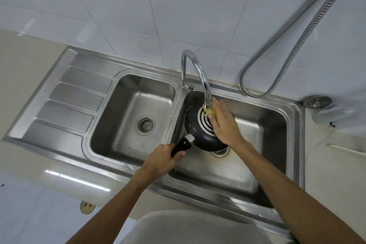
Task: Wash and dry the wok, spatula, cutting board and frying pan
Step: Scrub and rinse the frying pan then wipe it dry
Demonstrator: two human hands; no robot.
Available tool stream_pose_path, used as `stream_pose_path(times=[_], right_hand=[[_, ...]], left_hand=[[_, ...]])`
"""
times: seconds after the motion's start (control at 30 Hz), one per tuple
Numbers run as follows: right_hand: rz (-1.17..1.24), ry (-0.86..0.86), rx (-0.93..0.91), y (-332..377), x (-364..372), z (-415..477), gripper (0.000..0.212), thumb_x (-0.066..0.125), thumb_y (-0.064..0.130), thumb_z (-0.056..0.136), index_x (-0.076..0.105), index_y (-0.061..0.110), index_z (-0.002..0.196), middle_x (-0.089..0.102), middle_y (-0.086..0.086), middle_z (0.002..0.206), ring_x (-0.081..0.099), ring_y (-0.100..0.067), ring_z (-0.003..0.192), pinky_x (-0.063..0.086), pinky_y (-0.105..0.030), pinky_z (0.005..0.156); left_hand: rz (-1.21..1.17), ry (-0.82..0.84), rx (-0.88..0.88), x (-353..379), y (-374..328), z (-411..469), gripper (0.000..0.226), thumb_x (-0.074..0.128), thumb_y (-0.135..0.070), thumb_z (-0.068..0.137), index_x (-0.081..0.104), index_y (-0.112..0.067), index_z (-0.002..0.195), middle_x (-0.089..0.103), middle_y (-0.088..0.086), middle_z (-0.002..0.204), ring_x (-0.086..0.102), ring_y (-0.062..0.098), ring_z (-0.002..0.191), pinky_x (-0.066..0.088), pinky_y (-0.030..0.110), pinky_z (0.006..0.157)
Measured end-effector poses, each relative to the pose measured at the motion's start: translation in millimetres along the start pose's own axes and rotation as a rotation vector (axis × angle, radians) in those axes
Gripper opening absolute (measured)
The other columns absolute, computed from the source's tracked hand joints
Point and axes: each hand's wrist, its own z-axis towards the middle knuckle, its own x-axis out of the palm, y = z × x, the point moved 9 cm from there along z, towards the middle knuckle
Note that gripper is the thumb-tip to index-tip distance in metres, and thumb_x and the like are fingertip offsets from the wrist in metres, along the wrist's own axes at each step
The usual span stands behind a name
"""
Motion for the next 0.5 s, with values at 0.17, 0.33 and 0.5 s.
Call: stream_pose_path(times=[0.17, 0.33, 0.5], right_hand=[[-0.145, 0.095, -0.113, 12.9, 27.0, 9.6, 0.047, 0.035, 0.03, 0.107, 0.039, 0.023, 0.153, 0.037, -0.009, 0.159, 0.022, -0.029, 0.152, 0.018, -0.053, 0.123], [-0.14, 0.143, -0.201, 25.2, 41.7, 4.1, 0.055, 0.036, 0.031, 0.104, 0.026, 0.028, 0.158, 0.032, -0.006, 0.162, 0.028, -0.024, 0.147, 0.021, -0.039, 0.121], [-0.085, 0.022, 0.037, -5.1, 22.0, 17.8, 0.041, 0.045, 0.009, 0.1, 0.056, 0.009, 0.139, 0.042, -0.012, 0.155, 0.029, -0.031, 0.149, 0.022, -0.043, 0.124]], left_hand=[[0.081, 0.019, -0.021, 0.6, -1.5, -0.5, 0.04, 0.054, -0.056, 0.096, 0.062, -0.017, 0.096, 0.066, 0.0, 0.076, 0.066, 0.014, 0.065, 0.06, 0.036, 0.066], [0.052, 0.015, -0.041, 9.7, -1.5, -2.5, 0.036, 0.054, -0.053, 0.097, 0.061, -0.017, 0.096, 0.066, -0.001, 0.075, 0.066, 0.012, 0.063, 0.059, 0.031, 0.064], [0.151, -0.037, -0.013, 8.6, -5.5, -3.9, 0.034, 0.057, -0.052, 0.095, 0.059, -0.018, 0.092, 0.06, -0.006, 0.071, 0.06, 0.009, 0.06, 0.049, 0.023, 0.055]])
